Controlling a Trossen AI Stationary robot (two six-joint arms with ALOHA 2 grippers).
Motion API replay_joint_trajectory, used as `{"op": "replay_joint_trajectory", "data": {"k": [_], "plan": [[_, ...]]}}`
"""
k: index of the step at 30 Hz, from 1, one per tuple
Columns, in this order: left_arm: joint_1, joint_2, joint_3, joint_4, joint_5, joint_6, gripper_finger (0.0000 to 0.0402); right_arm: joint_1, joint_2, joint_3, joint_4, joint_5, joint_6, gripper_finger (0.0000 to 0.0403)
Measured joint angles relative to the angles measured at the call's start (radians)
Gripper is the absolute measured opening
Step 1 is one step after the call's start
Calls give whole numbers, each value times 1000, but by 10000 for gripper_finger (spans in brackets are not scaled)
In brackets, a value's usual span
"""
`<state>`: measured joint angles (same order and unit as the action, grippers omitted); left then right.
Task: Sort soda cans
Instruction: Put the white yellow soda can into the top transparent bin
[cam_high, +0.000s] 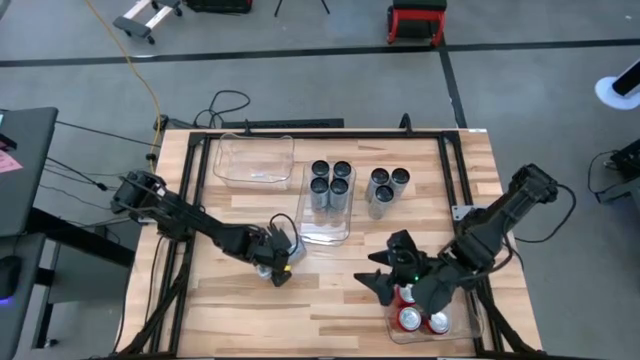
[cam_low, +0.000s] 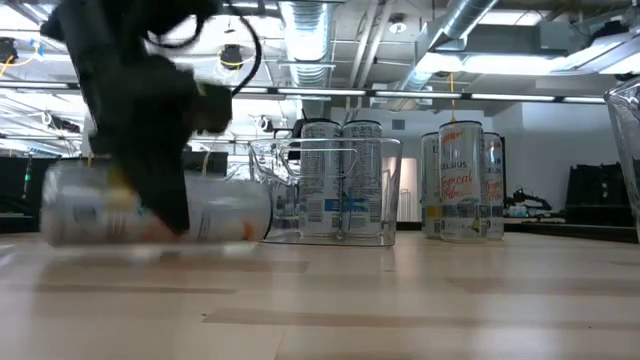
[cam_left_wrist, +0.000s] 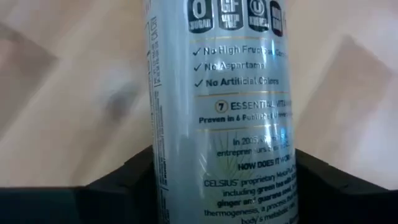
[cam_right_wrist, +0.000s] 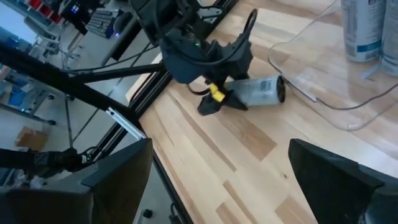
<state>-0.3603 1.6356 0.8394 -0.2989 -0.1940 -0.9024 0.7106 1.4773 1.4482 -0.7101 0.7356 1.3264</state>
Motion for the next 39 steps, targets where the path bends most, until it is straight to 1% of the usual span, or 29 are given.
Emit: {"op": "replay_joint_trajectory", "data": {"k": [4,7,9,11,14,17,20,22,27,30,34,39], "plan": [[-20,-65,23,36,29,43,241,-6,0,0,3,-2,-25,392],[-42,-123,33,90,11,104,241,-6,1,-3,14,-26,-27,392],[-62,-163,34,142,-15,157,241,-13,2,-21,72,-58,-37,392],[-83,-198,45,218,-56,211,241,-23,4,-54,170,-84,-56,392],[-104,-230,60,309,-113,319,244,-60,4,-126,375,-141,-93,392],[-109,-228,81,343,-142,410,246,-98,4,-200,544,-182,-114,395],[-109,-228,97,352,-147,444,246,-124,4,-249,680,-193,-148,399],[-109,-228,97,364,-147,452,247,-137,4,-252,685,-193,-156,399],[-117,-226,97,404,-147,479,248,-171,4,-255,578,-191,-152,400],[-123,-227,97,431,-146,501,248,-190,8,-255,580,-189,-154,400],[-124,-227,97,438,-145,511,248,-203,28,-255,622,-213,-200,400],[-123,-227,97,441,-147,510,249,-213,74,-253,761,-263,-326,400]]}}
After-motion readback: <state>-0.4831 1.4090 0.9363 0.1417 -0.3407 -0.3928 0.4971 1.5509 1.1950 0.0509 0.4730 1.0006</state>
